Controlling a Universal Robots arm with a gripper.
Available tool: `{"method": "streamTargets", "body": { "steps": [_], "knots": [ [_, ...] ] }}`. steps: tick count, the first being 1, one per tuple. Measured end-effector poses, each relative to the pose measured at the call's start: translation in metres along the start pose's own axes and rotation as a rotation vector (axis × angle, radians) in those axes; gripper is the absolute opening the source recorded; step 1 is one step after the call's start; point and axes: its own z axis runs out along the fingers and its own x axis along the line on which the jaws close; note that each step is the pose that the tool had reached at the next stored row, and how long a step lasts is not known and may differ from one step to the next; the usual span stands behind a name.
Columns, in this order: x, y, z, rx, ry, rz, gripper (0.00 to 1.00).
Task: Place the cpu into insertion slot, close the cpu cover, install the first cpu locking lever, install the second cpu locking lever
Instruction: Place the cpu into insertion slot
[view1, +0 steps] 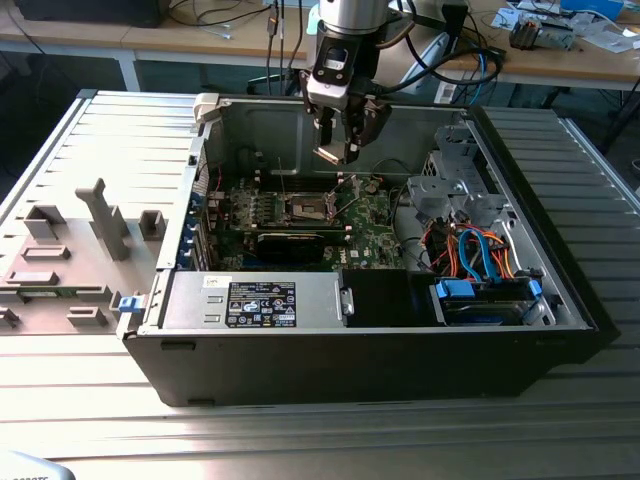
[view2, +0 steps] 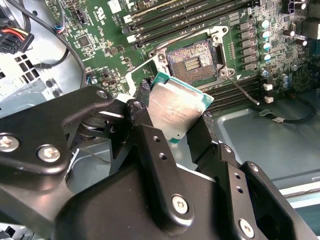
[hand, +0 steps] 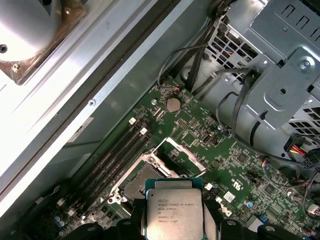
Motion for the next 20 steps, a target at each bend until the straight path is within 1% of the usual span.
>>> {"method": "streamTargets", "body": {
  "steps": [20],
  "knots": [
    [0.0000,0.0000,0.0000,0.0004,-0.0005,0.027,0.54]
  ]
}}
